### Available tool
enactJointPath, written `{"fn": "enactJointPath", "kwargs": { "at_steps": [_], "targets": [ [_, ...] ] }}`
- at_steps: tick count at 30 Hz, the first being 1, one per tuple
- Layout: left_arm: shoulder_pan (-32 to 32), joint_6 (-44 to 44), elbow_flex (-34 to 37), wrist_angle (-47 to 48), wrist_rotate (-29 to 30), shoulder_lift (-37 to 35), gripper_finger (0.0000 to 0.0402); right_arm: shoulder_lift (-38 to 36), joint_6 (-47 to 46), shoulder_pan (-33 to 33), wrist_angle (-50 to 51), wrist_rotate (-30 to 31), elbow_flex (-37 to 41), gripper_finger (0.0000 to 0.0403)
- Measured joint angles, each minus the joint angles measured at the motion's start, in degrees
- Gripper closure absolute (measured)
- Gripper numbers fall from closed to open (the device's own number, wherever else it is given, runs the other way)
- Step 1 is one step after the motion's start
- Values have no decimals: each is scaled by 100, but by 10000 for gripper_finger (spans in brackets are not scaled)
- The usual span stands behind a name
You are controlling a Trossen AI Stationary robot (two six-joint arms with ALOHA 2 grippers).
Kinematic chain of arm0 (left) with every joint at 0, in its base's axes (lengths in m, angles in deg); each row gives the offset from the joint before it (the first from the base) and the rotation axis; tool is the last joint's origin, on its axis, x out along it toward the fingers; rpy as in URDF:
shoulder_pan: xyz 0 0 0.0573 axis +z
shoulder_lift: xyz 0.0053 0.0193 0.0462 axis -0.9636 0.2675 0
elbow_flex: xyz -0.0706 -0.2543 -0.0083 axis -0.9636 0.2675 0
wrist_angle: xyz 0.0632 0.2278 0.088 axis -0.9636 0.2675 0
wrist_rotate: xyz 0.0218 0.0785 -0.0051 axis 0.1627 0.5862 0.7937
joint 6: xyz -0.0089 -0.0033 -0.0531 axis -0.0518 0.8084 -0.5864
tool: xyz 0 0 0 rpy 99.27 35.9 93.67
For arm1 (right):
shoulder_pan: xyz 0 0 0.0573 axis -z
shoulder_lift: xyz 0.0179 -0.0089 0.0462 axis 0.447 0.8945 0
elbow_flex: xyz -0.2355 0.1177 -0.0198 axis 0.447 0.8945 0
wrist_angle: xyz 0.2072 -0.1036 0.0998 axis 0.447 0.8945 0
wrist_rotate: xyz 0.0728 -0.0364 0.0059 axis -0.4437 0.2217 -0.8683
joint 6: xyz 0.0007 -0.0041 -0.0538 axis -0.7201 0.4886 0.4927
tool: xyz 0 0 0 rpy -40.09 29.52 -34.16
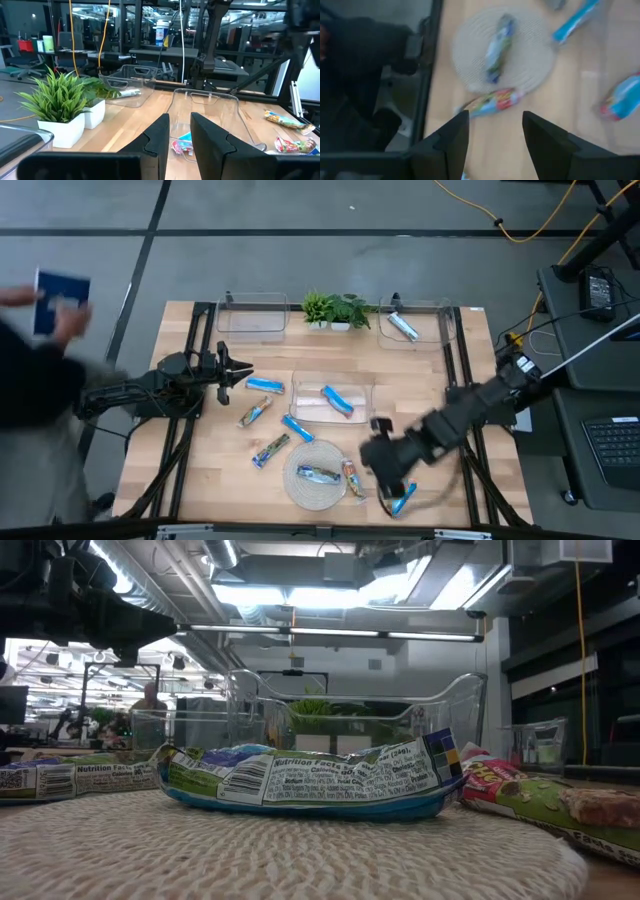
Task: Pick and place Granola Bars by type
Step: Put the bottom red granola bar into the middle transparent bin
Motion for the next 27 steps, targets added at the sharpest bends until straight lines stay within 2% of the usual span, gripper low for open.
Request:
{"fn": "enactJointPath", "kwargs": {
  "at_steps": [5,11,16,19,27],
  "targets": [
    [0,0,2,0,0,0,329,12,-500,-781,-28,354,0,217],
    [1,0,0,2,0,0,329,363,-217,-1279,-598,161,2,217],
    [0,0,0,0,0,0,329,827,293,-1314,-1137,-327,2,217],
    [1,0,2,0,0,0,329,1062,348,-1207,-997,-534,-134,217],
    [-1,0,0,0,-2,0,329,1346,246,-966,-939,-564,-652,217]
  ]
}}
